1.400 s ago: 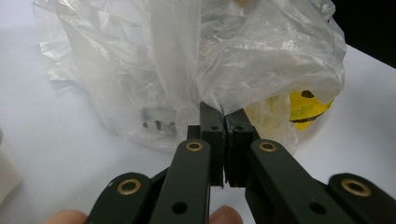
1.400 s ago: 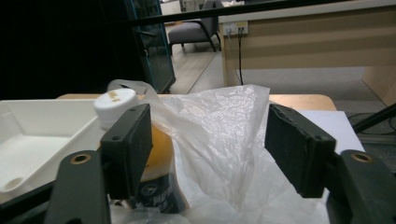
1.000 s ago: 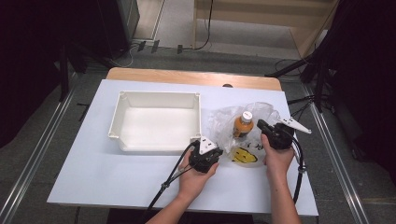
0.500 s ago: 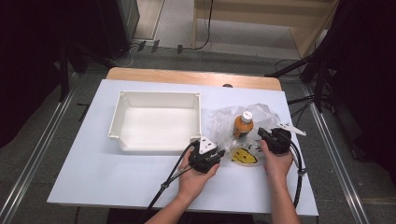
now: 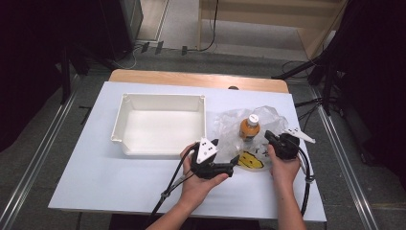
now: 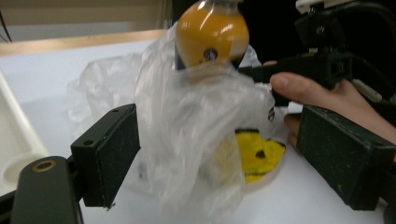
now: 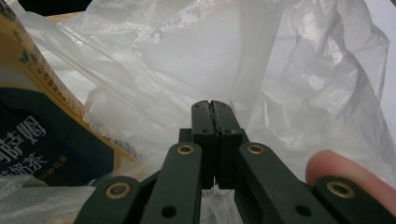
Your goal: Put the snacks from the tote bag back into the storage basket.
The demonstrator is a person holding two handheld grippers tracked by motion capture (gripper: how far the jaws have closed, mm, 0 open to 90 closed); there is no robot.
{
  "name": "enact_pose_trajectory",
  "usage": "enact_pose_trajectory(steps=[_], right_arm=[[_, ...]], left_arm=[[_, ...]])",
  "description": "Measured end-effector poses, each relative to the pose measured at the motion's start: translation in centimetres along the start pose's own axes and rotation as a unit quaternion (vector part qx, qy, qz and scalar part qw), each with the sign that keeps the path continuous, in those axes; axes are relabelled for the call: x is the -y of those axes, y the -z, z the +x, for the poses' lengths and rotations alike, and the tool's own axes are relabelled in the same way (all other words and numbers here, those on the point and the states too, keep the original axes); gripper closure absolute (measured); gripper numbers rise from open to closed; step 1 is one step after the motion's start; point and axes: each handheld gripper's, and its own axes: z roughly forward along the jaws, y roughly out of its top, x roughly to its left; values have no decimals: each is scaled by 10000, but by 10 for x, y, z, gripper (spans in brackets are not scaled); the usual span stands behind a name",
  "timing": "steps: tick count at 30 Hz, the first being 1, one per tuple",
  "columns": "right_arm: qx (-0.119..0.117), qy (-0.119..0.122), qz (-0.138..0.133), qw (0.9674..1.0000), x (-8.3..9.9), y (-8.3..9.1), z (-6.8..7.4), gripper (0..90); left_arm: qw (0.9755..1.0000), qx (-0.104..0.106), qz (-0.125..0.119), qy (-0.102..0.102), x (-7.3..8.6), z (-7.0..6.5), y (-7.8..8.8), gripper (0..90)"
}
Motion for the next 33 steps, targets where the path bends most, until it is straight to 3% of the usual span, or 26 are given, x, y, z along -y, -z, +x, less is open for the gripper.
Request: enact_pose_trajectory(steps=[2, 5, 7, 10, 12, 17, 18, 20, 24, 26, 28, 31, 33], right_arm=[[-12, 38, -16, 10000, 0, 0, 0, 900], [-49, 26, -11, 10000, 0, 0, -1, 900], [-60, -13, -22, 10000, 0, 0, -1, 900], [-67, -11, -23, 10000, 1, 1, -2, 900], [-62, -28, -12, 10000, 1, 1, -2, 900], [37, -18, -79, 10000, 0, 5, -1, 882], [99, -57, -67, 9999, 0, 7, 0, 861], [8, -117, -124, 9999, -1, 11, 1, 814], [-41, -82, -597, 9982, -10, 33, 10, 685], [312, 143, -883, 9955, -16, 44, 19, 630], [364, 289, -1141, 9924, -23, 51, 27, 599], [166, 304, -1411, 9894, -38, 54, 31, 619], [-30, 303, -1268, 9915, -48, 48, 33, 655]], left_arm=[[10000, -35, 64, 7, -7, -1, -7, 171], [9990, -254, 357, 115, -9, 2, -20, 489], [9975, -254, 631, 197, -4, 5, -30, 651], [9939, -205, 1050, 273, 9, 9, -42, 835], [9922, -235, 1195, 255, 17, 10, -46, 900], [9884, -246, 1475, 279, 30, 11, -50, 900], [9883, -237, 1474, 319, 31, 12, -51, 900], [9880, -234, 1495, 301, 31, 13, -51, 900], [9878, -188, 1514, 311, 33, 13, -52, 900], [9886, -279, 1458, 258, 33, 11, -51, 900], [9893, -314, 1412, 214, 33, 10, -51, 900], [9896, -357, 1389, 104, 34, 7, -51, 900], [9893, -393, 1402, 50, 34, 6, -51, 900]])
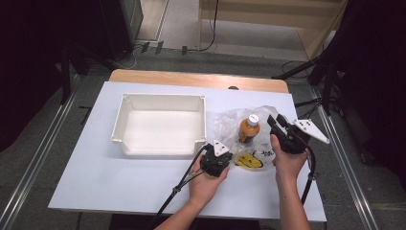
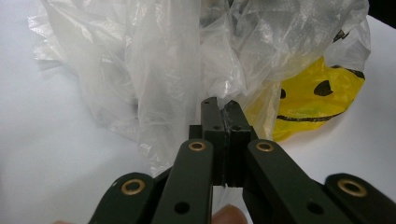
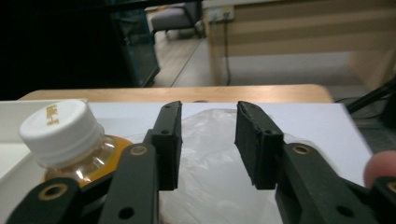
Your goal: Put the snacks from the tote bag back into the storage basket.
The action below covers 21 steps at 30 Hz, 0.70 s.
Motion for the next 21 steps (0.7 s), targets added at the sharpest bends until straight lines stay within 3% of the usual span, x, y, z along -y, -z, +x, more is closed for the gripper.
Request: enact_pose_trajectory(steps=[4, 6, 10, 12, 17, 21], right_arm=[[-98, -47, 522, 9986, 13, -22, -6, 821], [-108, -77, 912, 9957, 27, -33, -10, 873], [0, -386, 1731, 9841, 48, -50, -17, 900], [42, -337, 1929, 9806, 54, -53, -17, 900], [70, -295, 2024, 9788, 59, -55, -17, 900], [56, -247, 2077, 9779, 61, -56, -16, 900]], left_arm=[[10000, 28, 2, 17, 0, 1, 0, 900], [10000, 29, 7, 5, 0, 0, 1, 900], [9998, -24, -121, -156, 1, -3, 4, 900], [9997, 22, -231, -118, 2, -1, 6, 879], [9984, 224, -512, 79, -1, 4, 16, 723], [9955, 140, -938, 6, -7, 2, 28, 439]])
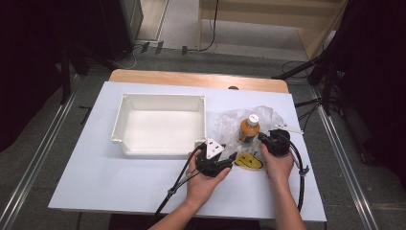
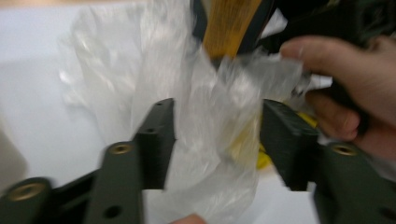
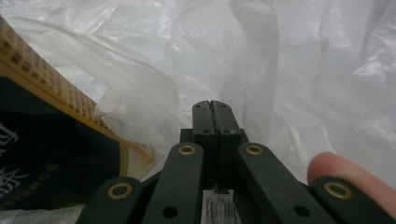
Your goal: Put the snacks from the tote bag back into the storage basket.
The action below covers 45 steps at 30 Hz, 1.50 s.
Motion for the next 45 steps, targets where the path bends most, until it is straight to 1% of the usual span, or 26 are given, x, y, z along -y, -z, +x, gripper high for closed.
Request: enact_pose_trajectory(steps=[2, 3, 4, 5, 7, 8, 11, 13, 14, 16, 19, 21, 24, 27, 30, 31, 32, 33, 34, 35, 37, 38, 39, 42, 44, 45], right_arm=[[25, 17, 18, 10000, 0, 0, 1, 900], [47, 13, 11, 10000, 1, -1, 1, 900], [62, 48, -14, 10000, 1, -1, 1, 900], [80, 60, -22, 9999, 1, 0, 2, 900], [83, 65, -38, 9999, 2, 0, 3, 900], [92, 106, -42, 9999, 2, 0, 3, 900], [113, 166, -60, 9998, 3, 0, 4, 900], [137, 193, -83, 9997, 3, 0, 5, 900], [145, 218, -82, 9996, 4, 1, 5, 900], [128, 217, -126, 9996, 4, 1, 6, 900], [37, 109, -376, 9992, 5, 6, 3, 900], [-67, 20, -560, 9984, 5, 12, 0, 900], [-98, -46, -801, 9967, 3, 22, -1, 900], [-168, -32, -1254, 9920, -5, 39, 4, 900], [-346, 91, -1876, 9816, -20, 61, 15, 900], [-431, 181, -2007, 9785, -25, 66, 20, 900], [-476, 287, -2062, 9769, -29, 69, 24, 900], [-526, 342, -2045, 9769, -32, 67, 27, 900], [-603, 355, -1932, 9787, -34, 63, 29, 900], [-629, 338, -1783, 9814, -33, 55, 29, 900], [-521, 229, -1414, 9883, -25, 37, 26, 900], [-552, 194, -1064, 9926, -21, 26, 23, 900], [-538, 187, -876, 9945, -18, 19, 22, 900], [-459, 97, -369, 9982, -9, 4, 17, 900], [-336, -17, -124, 9994, -6, -2, 14, 900], [-249, -2, 7, 9997, -4, -5, 12, 900]], left_arm=[[9992, -284, -196, -215, -4, -4, 3, 321], [9987, -358, -213, -295, -6, -5, 2, 283], [9988, -355, -182, -290, -7, -6, -1, 252], [9989, -357, -117, -282, -7, -6, -4, 231], [9991, -322, 149, -210, -7, -5, -14, 216], [9988, -366, 288, -156, -5, -4, -19, 220], [9967, -537, 602, -100, 2, -2, -28, 290], [9956, -535, 756, -107, 4, -3, -31, 452], [9956, -520, 765, -150, 3, -3, -31, 551], [9951, -457, 867, -121, 3, -3, -33, 655], [9932, -418, 1085, 49, 4, 1, -37, 764], [9924, -435, 1151, 44, 4, 2, -38, 812], [9918, -454, 1194, 50, 5, 2, -40, 848], [9914, -480, 1211, 98, 5, 2, -40, 863], [9911, -508, 1230, 54, 6, 1, -40, 868], [9912, -510, 1223, 48, 6, 1, -41, 869], [9912, -517, 1216, 28, 6, 0, -41, 870], [9911, -526, 1226, 27, 6, 0, -41, 871], [9911, -531, 1222, 30, 6, 0, -41, 872], [9911, -531, 1218, 48, 6, 0, -41, 873], [9909, -515, 1246, 55, 6, 1, -41, 875], [9910, -495, 1239, 66, 6, 1, -40, 876], [9912, -484, 1233, 80, 6, 2, -40, 876], [9914, -465, 1222, 105, 6, 2, -40, 878], [9913, -457, 1227, 108, 6, 2, -40, 879], [9914, -451, 1224, 112, 6, 3, -40, 879]])
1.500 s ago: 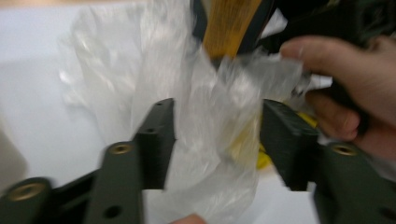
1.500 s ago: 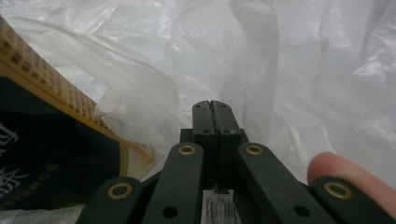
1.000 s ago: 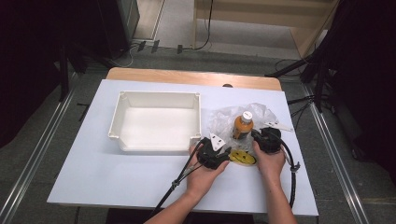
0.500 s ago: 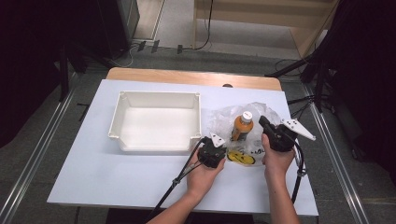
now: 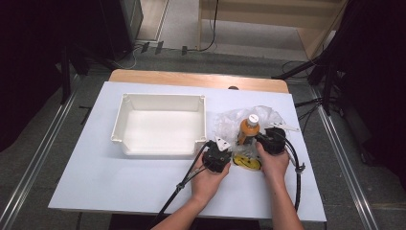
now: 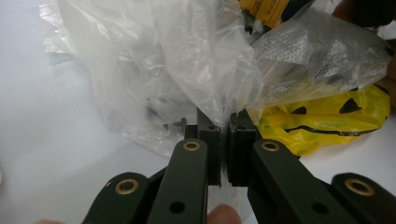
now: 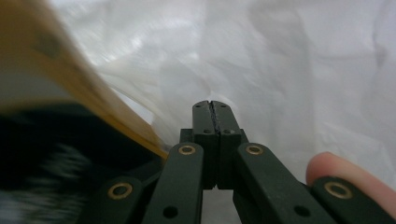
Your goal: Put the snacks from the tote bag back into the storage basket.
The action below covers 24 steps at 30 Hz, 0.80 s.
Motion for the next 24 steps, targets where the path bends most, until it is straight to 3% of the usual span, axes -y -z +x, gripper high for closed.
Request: enact_pose_trajectory(steps=[3, 8, 9, 13, 15, 18, 20, 24], right_arm=[[126, -34, 363, 9993, 1, -4, -4, 900], [337, 152, 403, 9985, 3, -1, -4, 900], [385, 159, 319, 9986, 4, 1, -3, 900], [85, 210, -493, 9985, 7, 23, -3, 796], [-42, 186, -874, 9960, 5, 37, -3, 685], [133, 442, -1371, 9895, 7, 55, 3, 522], [15, 569, -1504, 9870, 8, 64, 5, 478], [-335, 498, -1714, 9834, 10, 79, 5, 406]], left_arm=[[10000, 0, 2, 5, 0, 0, 0, 879], [10000, -9, 1, -15, 0, 0, 0, 880], [10000, -8, -3, -15, 0, 0, 0, 880], [10000, 12, 8, -10, 0, 1, 1, 880], [10000, 25, -19, -6, 1, 0, 1, 880], [10000, 31, -26, 10, 1, 0, 1, 880], [10000, 29, -26, 10, 1, 0, 1, 880], [10000, 37, -19, -3, 1, 1, 1, 881]])
